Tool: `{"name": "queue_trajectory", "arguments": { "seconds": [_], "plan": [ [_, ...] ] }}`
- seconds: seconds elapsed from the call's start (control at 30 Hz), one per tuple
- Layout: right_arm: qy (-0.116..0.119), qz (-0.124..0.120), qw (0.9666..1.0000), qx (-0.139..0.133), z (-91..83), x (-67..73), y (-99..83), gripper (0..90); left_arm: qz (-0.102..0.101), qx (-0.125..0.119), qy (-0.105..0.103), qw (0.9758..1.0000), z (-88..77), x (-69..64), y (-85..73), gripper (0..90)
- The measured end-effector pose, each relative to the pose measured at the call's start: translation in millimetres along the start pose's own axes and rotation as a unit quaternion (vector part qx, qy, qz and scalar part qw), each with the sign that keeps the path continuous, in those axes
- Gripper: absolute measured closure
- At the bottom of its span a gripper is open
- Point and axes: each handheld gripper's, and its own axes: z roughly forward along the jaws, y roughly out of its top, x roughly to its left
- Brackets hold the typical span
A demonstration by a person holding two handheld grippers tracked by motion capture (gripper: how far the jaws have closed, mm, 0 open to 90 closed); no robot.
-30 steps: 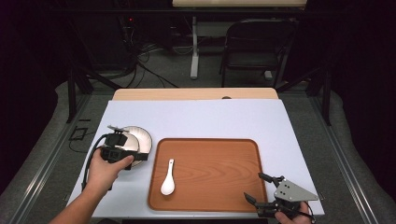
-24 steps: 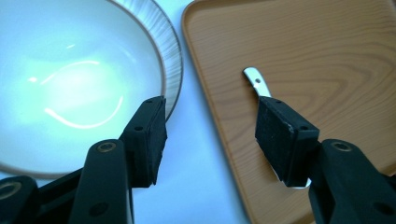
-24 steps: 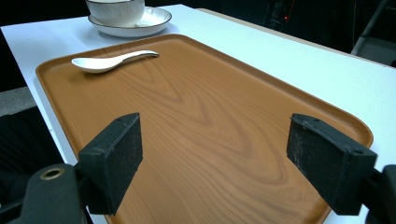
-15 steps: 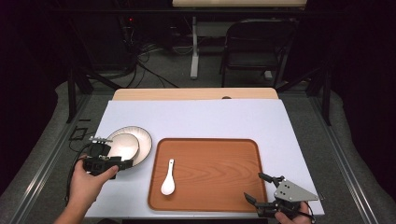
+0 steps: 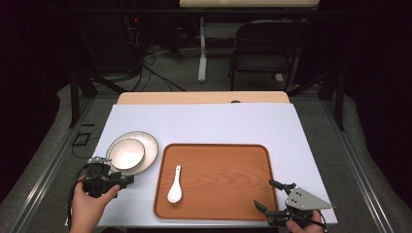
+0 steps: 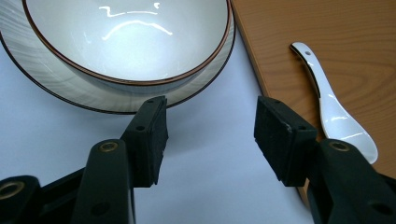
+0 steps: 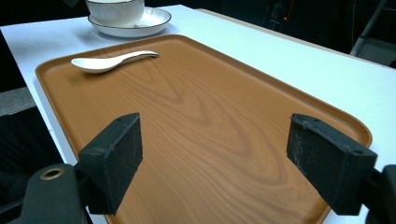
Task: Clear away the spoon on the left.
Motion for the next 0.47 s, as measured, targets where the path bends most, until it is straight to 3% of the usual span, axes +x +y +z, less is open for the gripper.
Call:
{"name": "queue_trajectory", "arguments": {
  "seconds": [0.17, 0.33, 0.47],
  "plan": [
    [0.000, 0.000, 1.0000, 0.000, 0.2, -0.2, 0.0, 17.7, -0.006, -0.009, -0.002, 0.9999, 4.5, -3.4, -10.6, 43.3],
    [-0.001, 0.000, 1.0000, -0.001, -0.2, 0.1, 0.0, 17.7, -0.027, -0.022, -0.025, 0.9991, 6.0, -5.3, -20.1, 42.2],
    [0.000, 0.000, 1.0000, 0.000, 0.1, -0.1, -0.1, 17.8, -0.029, -0.022, -0.038, 0.9986, 8.5, -8.9, -24.6, 42.9]
  ]
}}
